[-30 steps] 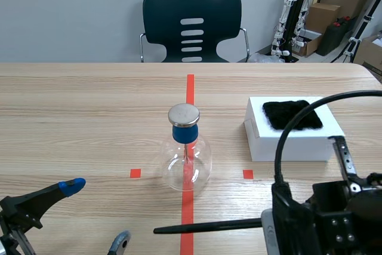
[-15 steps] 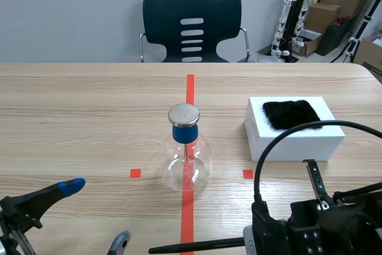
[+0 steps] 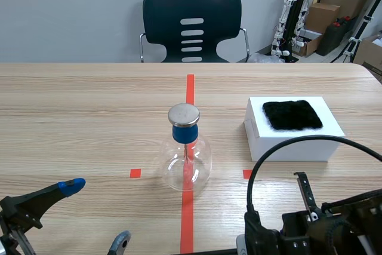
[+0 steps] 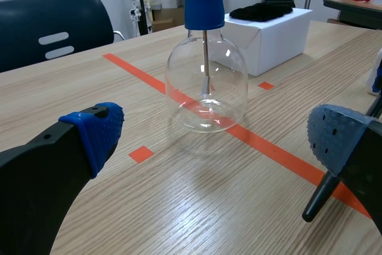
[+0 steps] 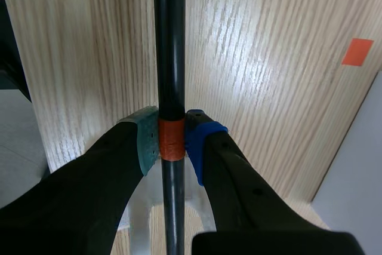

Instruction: Do the electroscope experiment. put the rod down on the box

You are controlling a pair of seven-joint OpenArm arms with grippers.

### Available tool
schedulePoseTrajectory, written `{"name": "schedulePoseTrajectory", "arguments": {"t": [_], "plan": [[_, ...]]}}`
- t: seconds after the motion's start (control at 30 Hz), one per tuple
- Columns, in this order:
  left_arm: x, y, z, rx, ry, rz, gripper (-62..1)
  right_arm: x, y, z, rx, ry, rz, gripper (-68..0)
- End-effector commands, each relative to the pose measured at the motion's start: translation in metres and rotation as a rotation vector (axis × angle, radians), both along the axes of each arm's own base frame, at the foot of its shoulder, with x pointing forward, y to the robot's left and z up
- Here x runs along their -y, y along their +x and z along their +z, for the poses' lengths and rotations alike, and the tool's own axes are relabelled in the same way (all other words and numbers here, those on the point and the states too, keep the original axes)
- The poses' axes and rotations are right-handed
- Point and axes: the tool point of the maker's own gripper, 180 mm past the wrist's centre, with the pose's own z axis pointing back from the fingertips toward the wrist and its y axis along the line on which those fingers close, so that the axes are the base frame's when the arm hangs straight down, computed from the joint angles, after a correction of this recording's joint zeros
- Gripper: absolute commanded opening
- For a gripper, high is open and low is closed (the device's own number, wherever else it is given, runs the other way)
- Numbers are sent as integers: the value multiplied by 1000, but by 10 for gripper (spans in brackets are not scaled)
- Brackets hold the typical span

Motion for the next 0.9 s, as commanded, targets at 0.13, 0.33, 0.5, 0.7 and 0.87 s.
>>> {"name": "schedulePoseTrajectory", "arguments": {"t": [0.13, 0.33, 0.5, 0.7, 0.87], "plan": [[0, 2, 5, 17, -17, 3, 14, 1, 10, -1, 9, 4, 2, -664], [0, 2, 5, 17, -17, 3, 14, 3, 9, -9, -12, -2, -15, -664], [0, 2, 5, 17, -17, 3, 14, 1, 9, -10, -13, 9, -18, -664], [0, 2, 5, 17, -17, 3, 14, 1, 9, -10, -13, 8, -18, -664], [0, 2, 5, 17, -17, 3, 14, 3, 10, -10, -11, -4, -21, -664]]}}
